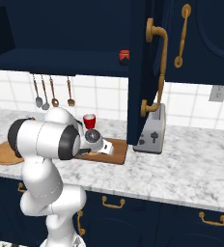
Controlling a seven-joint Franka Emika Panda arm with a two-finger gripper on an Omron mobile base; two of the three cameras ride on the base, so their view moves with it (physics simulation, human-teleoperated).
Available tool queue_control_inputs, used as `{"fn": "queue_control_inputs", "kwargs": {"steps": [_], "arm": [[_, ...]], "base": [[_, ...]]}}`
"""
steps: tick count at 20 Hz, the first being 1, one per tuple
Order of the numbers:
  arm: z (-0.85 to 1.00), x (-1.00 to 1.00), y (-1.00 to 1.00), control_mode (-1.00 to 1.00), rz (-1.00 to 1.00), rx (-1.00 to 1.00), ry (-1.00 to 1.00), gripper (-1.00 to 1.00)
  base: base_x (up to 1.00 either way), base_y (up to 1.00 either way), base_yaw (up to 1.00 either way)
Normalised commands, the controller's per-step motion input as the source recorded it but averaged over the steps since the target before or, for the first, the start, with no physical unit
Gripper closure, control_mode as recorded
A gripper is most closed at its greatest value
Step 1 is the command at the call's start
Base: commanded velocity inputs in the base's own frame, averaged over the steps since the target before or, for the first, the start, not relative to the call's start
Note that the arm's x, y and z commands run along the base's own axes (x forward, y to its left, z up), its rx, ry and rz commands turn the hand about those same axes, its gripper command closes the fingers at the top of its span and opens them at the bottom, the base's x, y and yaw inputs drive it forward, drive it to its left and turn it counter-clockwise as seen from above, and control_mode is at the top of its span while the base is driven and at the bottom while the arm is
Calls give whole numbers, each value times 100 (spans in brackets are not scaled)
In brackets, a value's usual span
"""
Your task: From the different types of pastries on the counter, select a croissant and place it on the cutting board. Then retrieve a jar of jam from the cabinet and place it alongside the croissant on the cutting board.
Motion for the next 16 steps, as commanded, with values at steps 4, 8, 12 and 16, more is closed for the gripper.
{"fn": "queue_control_inputs", "kwargs": {"steps": [4,8,12,16], "arm": [[51,24,9,-100,0,0,-4,-100],[98,26,1,-100,-1,0,0,-100],[61,0,0,-100,-13,-2,0,-100],[88,-1,0,-100,-17,0,-6,-100]], "base": [[0,0,0],[0,0,0],[0,0,0],[0,0,0]]}}
